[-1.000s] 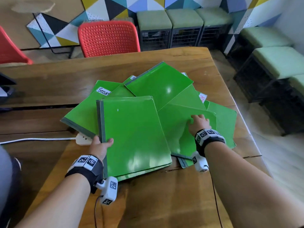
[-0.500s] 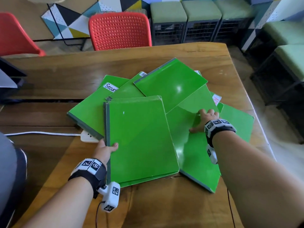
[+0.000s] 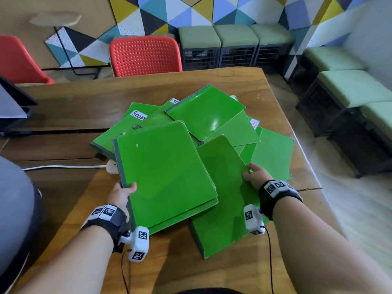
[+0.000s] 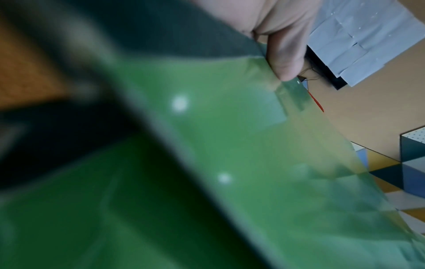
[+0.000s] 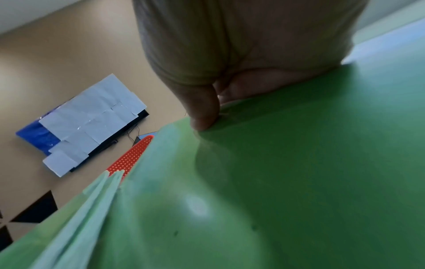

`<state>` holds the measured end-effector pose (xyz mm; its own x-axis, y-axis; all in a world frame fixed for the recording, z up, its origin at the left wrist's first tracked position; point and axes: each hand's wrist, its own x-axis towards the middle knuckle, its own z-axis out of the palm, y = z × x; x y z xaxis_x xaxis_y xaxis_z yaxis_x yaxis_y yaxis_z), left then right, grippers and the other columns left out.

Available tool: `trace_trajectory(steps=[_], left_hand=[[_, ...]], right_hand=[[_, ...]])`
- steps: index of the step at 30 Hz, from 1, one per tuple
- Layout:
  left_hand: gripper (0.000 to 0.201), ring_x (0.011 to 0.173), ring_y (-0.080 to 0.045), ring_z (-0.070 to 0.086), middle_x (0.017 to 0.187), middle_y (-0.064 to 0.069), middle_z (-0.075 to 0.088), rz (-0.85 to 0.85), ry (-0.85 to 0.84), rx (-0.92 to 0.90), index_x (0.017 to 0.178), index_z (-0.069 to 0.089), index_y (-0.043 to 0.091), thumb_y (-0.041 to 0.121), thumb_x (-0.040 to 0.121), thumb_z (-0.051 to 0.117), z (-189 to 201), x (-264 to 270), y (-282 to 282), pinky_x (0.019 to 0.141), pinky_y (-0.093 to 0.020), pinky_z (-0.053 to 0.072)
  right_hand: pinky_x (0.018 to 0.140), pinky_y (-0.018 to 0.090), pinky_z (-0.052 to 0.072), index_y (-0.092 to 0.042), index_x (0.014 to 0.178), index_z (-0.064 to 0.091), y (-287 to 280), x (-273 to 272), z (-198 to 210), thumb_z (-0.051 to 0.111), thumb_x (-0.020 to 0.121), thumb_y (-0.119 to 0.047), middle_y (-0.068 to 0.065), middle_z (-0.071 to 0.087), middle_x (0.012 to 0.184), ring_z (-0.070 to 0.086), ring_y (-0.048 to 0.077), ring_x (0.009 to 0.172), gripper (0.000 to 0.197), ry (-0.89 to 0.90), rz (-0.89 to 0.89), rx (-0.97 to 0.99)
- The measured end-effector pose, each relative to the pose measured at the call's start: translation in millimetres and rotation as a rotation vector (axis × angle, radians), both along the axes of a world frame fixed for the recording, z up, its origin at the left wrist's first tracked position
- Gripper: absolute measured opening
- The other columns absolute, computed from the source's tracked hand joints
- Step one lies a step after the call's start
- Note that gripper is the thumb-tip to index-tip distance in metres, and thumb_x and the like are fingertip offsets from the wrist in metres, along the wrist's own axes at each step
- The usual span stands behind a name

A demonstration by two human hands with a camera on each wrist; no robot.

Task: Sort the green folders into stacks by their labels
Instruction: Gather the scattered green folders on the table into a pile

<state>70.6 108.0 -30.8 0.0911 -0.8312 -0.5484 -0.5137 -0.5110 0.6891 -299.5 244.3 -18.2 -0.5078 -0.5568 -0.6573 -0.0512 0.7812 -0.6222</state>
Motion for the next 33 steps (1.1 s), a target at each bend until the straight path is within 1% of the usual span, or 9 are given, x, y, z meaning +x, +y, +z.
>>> trace_trajectory(steps=[6, 9, 10, 13, 20, 22, 26, 30, 33], left_hand=[[0.093, 0.138, -0.036, 0.034, 0.155, -0.013, 0.031, -0.039, 0.132, 0.122, 0.152, 0.019, 0.009, 0.041, 0.081, 0.068, -2.6, -3.5, 30.9, 0.112, -0.052, 0.027], [0.085, 0.145, -0.034, 0.02, 0.16, -0.012, 0.014, -0.091, 0.133, 0.178, 0.153, 0.007, 0.007, 0.025, 0.091, 0.062, -10.5, -6.1, 44.7, 0.115, -0.05, 0.019], [0.084, 0.146, -0.033, 0.017, 0.161, -0.012, 0.012, -0.125, 0.115, 0.189, 0.153, 0.005, 0.006, 0.022, 0.092, 0.061, -13.4, -7.2, 47.1, 0.117, -0.049, 0.018], [0.086, 0.147, -0.032, 0.013, 0.162, -0.012, 0.007, -0.232, 0.052, 0.23, 0.154, 0.001, 0.009, 0.018, 0.092, 0.061, -14.2, -11.5, 54.2, 0.119, -0.05, 0.015], [0.097, 0.147, -0.033, 0.014, 0.162, -0.008, 0.006, -0.1, 0.174, 0.153, 0.154, -0.001, 0.018, -0.003, 0.084, 0.063, -10.4, -8.4, 63.6, 0.117, -0.054, 0.017], [0.096, 0.144, -0.033, 0.021, 0.16, -0.011, 0.017, -0.046, 0.253, 0.069, 0.154, 0.006, 0.017, -0.007, 0.082, 0.065, -2.0, -4.9, 65.5, 0.116, -0.053, 0.02], [0.073, 0.12, -0.029, 0.051, 0.124, -0.006, 0.056, -0.024, 0.451, -0.121, 0.139, 0.035, 0.016, -0.022, 0.08, 0.057, 28.5, -0.8, 57.0, 0.108, -0.047, 0.035], [0.043, 0.109, -0.027, 0.058, 0.107, -0.002, 0.063, -0.072, 0.423, -0.269, 0.12, 0.049, 0.016, -0.009, 0.087, 0.058, 67.1, 1.2, 40.3, 0.106, -0.044, 0.039], [0.025, 0.084, -0.021, 0.051, 0.079, 0.001, 0.052, -0.059, 0.365, -0.363, 0.1, 0.044, 0.01, 0.001, 0.088, 0.064, 88.1, 5.1, 36.9, 0.085, -0.029, 0.041]], right_hand=[[0.06, 0.026, 0.057, -0.009, 0.141, 0.041, 9.0, 63.0, 3.6, 0.044, 0.101, -0.01, 0.008, 0.058, 0.096, 0.059, 0.018, 0.068, 0.041, -0.022, 0.053, 0.047], [0.094, 0.033, 0.05, -0.001, 0.136, 0.044, 12.3, 94.6, -9.8, 0.041, 0.102, -0.018, 0.015, 0.06, 0.116, 0.06, 0.024, 0.103, 0.038, 0.002, 0.186, 0.071], [0.097, 0.035, 0.049, -0.001, 0.136, 0.043, 13.0, 100.0, -17.1, 0.04, 0.103, -0.023, 0.018, 0.059, 0.123, 0.06, 0.022, 0.104, 0.04, 0.007, 0.202, 0.083], [0.081, 0.036, 0.058, -0.009, 0.128, 0.043, 20.0, 106.0, -25.0, 0.049, 0.1, -0.026, 0.012, 0.06, 0.102, 0.062, 0.02, 0.08, 0.034, -0.053, 0.193, 0.157], [0.064, 0.026, 0.054, -0.007, 0.127, 0.052, 31.5, 97.2, -17.5, 0.059, 0.092, -0.007, 0.005, 0.058, 0.096, 0.062, 0.017, 0.082, 0.036, -0.032, 0.246, 0.135], [0.079, 0.037, 0.058, -0.01, 0.137, 0.044, 25.8, 99.0, -5.5, 0.063, 0.087, -0.001, 0.012, 0.059, 0.109, 0.064, 0.025, 0.094, 0.054, -0.136, 0.149, 0.016], [0.096, 0.052, 0.051, -0.013, 0.141, 0.037, 5.0, 105.8, 31.3, 0.072, 0.08, -0.01, 0.012, 0.054, 0.129, 0.058, 0.033, 0.115, 0.07, -0.121, 0.027, -0.21], [0.11, 0.043, 0.036, -0.013, 0.15, 0.022, -8.7, 120.4, 75.2, 0.064, 0.088, -0.003, 0.004, 0.04, 0.147, 0.04, 0.025, 0.135, 0.076, -0.062, -0.05, -0.483], [0.109, 0.041, 0.039, -0.015, 0.144, 0.034, -14.4, 132.6, 86.7, 0.061, 0.087, 0.006, 0.003, 0.05, 0.141, 0.049, 0.023, 0.129, 0.067, -0.055, -0.057, -0.622]])
